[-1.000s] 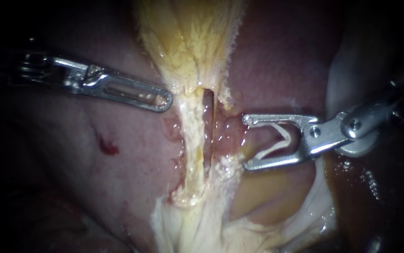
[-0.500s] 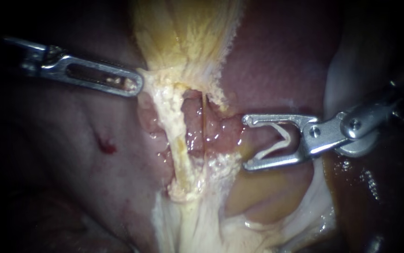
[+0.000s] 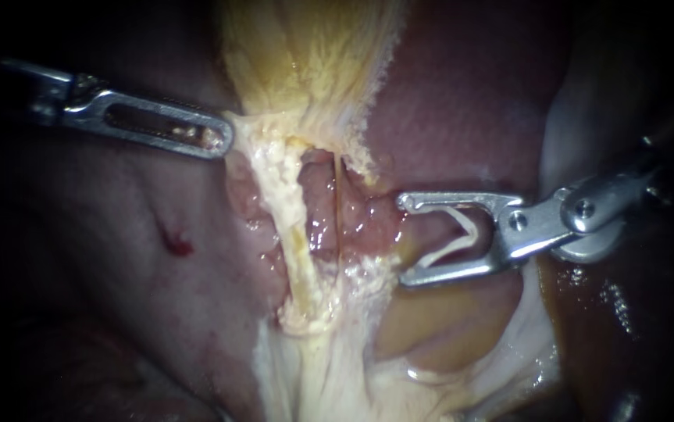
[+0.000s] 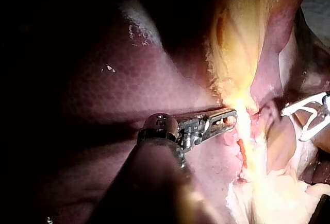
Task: Clipping first clip left tube
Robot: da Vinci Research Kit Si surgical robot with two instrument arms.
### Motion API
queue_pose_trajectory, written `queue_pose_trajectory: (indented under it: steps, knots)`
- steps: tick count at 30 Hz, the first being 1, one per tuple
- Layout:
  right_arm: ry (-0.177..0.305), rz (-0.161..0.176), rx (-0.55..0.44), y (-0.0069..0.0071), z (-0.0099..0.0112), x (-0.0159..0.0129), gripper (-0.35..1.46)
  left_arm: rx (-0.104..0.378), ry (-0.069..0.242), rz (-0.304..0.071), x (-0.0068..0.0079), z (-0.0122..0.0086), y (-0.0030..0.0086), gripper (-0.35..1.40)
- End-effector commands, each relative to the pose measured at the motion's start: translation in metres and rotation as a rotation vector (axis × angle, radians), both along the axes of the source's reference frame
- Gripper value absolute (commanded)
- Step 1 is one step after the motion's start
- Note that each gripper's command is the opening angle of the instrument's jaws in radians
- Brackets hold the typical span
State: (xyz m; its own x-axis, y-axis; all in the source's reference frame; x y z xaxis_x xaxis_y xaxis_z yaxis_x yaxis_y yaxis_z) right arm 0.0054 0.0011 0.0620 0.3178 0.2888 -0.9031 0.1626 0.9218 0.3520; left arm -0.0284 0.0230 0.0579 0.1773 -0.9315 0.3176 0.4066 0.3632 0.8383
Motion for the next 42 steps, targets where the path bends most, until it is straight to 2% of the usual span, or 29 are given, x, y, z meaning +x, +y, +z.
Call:
queue_pose_trajectory:
  steps: [1,13,19,26,31,36,42]
  knots:
    - [-0.003,0.002,0.005,-0.0002,0.0002,0.0002,0.5,0.0,0.0,0.0,0.0,0.0,0.0,-0.35]
    - [-0.006,-0.009,0.046,-0.0017,0.0031,0.0042,0.5,0.0,0.001,-0.001,-0.0001,-0.0002,-0.0002,-0.35]
    - [-0.006,-0.018,0.067,-0.0021,0.0043,0.0058,0.5,0.0,0.002,-0.002,-0.0002,-0.0004,-0.0003,-0.35]
    - [-0.016,-0.01,0.089,-0.0021,0.0059,0.0075,0.5,-0.006,0.003,-0.002,-0.0005,-0.0006,-0.0005,-0.35]
    - [-0.021,-0.013,0.119,-0.0021,0.0074,0.0079,0.5,-0.006,0.004,-0.003,-0.0006,-0.0008,-0.0006,-0.35]
    - [-0.02,-0.036,0.166,-0.0021,0.0088,0.0083,0.5,-0.006,0.004,-0.004,-0.0007,-0.0009,-0.0006,-0.35]
    - [0.002,-0.056,0.213,-0.0026,0.0102,0.0087,0.5,-0.007,0.006,-0.007,-0.0008,-0.001,-0.0007,-0.35]
